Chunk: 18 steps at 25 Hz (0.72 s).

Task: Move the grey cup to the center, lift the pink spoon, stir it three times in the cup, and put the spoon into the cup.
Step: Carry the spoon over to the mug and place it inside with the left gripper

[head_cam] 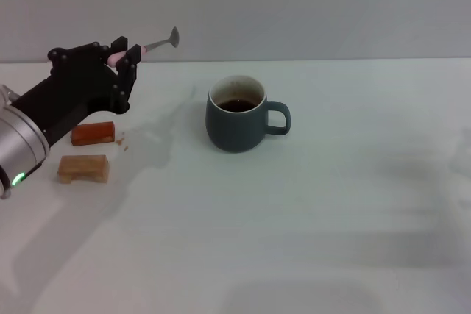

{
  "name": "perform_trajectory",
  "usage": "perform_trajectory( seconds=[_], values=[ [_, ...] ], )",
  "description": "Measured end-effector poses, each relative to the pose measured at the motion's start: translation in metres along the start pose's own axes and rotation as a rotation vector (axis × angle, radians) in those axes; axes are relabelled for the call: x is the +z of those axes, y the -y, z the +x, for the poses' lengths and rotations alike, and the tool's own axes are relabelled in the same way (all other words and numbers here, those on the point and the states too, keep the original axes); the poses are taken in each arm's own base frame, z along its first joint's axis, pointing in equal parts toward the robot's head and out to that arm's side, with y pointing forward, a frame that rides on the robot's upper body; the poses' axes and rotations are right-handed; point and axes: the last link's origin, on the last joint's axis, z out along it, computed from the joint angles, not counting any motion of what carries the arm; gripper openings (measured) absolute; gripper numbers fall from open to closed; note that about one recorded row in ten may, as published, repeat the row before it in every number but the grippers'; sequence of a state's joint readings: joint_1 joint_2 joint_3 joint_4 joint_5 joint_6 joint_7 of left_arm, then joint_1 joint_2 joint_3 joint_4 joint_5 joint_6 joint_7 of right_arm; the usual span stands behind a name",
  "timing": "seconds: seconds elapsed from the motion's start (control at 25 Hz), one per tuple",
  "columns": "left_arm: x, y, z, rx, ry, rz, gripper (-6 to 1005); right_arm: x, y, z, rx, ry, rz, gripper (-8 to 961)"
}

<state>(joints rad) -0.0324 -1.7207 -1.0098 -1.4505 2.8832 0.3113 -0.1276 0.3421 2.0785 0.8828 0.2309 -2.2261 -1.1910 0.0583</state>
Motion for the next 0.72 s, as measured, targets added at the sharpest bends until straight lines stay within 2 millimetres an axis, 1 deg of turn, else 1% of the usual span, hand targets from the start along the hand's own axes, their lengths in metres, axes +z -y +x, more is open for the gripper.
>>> perform_trajectory(
  seconds=[0.24,0.44,0.52,0.6,0.72],
  values=[
    [0.004,-0.004,0.005,0.027,0.072,-0.005,148,-0.004,0.002,0.001,0.003,-0.002,0.009,-1],
    [0.007,-0.008,0.013,0.06,0.086,-0.021,148,-0.003,0.002,0.001,0.004,0.0,0.009,-1],
    [0.007,-0.008,0.013,0.06,0.086,-0.021,148,-0.003,0.001,0.001,0.004,0.001,0.007,-1],
    [0.013,-0.014,0.025,0.119,0.103,-0.046,148,-0.003,0.001,0.0,0.004,0.001,0.006,0],
    [0.015,-0.016,0.03,0.141,0.103,-0.054,148,-0.002,0.001,0.0,0.004,0.002,0.005,0]
  ],
)
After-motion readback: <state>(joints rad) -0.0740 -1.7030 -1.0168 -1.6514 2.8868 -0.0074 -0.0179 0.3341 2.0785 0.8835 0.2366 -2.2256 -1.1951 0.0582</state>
